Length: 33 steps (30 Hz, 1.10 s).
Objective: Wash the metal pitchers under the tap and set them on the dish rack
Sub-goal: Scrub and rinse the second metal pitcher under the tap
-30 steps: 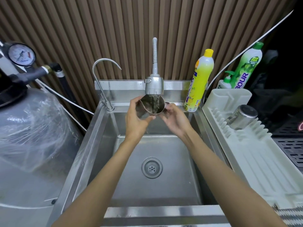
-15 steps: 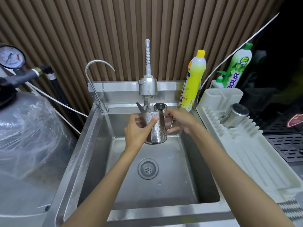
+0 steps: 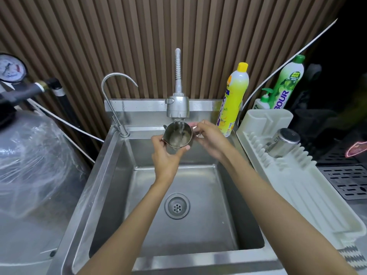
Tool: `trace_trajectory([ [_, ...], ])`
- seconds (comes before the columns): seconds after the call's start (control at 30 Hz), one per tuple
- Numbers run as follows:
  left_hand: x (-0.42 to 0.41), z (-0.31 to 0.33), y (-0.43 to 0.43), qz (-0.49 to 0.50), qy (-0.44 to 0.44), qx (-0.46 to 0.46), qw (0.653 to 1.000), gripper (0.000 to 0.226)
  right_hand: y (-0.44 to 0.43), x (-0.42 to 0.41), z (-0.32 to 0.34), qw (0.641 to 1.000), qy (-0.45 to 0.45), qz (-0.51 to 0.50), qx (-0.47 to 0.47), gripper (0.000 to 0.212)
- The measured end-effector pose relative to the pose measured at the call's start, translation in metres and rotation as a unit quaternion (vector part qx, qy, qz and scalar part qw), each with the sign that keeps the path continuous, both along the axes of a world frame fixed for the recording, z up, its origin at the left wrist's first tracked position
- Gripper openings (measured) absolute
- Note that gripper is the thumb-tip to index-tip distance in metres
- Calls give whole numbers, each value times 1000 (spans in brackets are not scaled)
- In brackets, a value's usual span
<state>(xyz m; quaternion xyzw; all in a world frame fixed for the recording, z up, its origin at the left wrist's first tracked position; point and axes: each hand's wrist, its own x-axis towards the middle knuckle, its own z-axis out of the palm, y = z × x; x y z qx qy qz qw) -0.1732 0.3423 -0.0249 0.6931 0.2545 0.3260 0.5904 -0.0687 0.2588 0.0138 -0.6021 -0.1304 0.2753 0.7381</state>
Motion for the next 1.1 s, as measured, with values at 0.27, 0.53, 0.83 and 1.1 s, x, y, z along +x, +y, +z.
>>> trace_trajectory([
  [0.27,-8,14,17,-11,67,288,955,75,5,-18,-42,951,233,17,202,23],
  [0.53,-6,20,13,43,157,218,962,67,-7,-35,-33,989,135,54,-24,33],
  [0.83,-1,-11,-2,-31,93,-63,993,52,-13,-12,14,903,-281,-32,-323,28],
  [1.1,17,2,-5,28,24,-34,999,67,-1,1,6,991,-119,-13,-62,27],
])
